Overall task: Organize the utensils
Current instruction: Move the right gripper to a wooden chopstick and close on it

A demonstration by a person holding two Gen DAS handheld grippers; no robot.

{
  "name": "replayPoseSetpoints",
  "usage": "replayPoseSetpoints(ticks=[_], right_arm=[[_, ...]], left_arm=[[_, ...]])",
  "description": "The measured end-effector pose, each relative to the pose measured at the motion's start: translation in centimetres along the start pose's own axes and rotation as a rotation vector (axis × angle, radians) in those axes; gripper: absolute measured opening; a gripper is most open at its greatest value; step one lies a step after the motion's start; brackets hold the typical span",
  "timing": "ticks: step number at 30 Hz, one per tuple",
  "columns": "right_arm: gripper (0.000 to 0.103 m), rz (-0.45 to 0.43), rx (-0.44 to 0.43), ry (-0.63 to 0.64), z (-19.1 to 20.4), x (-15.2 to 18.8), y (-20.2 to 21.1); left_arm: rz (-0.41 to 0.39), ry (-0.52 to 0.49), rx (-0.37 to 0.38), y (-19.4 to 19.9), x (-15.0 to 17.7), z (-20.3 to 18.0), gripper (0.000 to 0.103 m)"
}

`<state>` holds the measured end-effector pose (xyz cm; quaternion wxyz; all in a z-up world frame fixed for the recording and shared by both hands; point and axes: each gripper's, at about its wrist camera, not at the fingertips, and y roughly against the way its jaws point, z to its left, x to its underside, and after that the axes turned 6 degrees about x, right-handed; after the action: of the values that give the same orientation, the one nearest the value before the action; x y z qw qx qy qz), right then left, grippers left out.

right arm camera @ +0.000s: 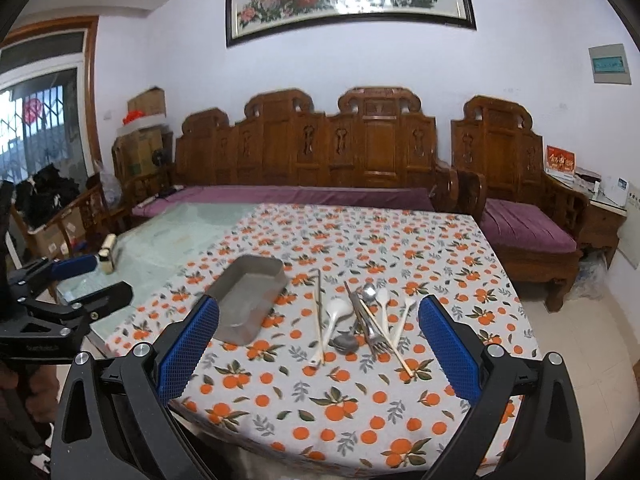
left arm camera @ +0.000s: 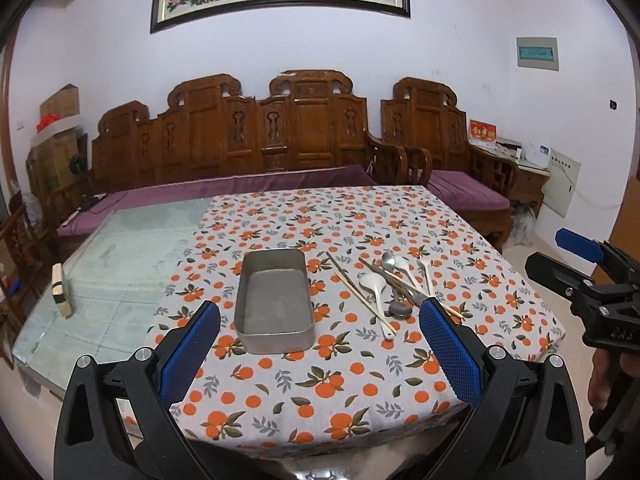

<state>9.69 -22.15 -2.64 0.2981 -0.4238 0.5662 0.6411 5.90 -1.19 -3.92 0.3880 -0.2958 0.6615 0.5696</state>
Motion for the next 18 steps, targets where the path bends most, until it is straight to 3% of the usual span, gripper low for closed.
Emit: replayPoseSetpoints(ticks=[11, 17, 18], right_arm=[[0.099, 0.125, -0.015, 0.058, -2.6, 0.5, -6.1], [0.077, 0.167, -0.032, 0.079, -4.6, 0.3, -9.5], [0.07, 0.177, -0.03, 0.085, -5.1, 0.2, -10.3]], left_arm=[[0.06, -0.006, 0.036, -4.5, -0.4, 0.2, 0.097], [0.105, -0.037, 0.07, -7.9, -0.7, -0.8, 0.096], [0.112, -0.039, 0.081, -8.3, -0.6, -1.0, 0.096]])
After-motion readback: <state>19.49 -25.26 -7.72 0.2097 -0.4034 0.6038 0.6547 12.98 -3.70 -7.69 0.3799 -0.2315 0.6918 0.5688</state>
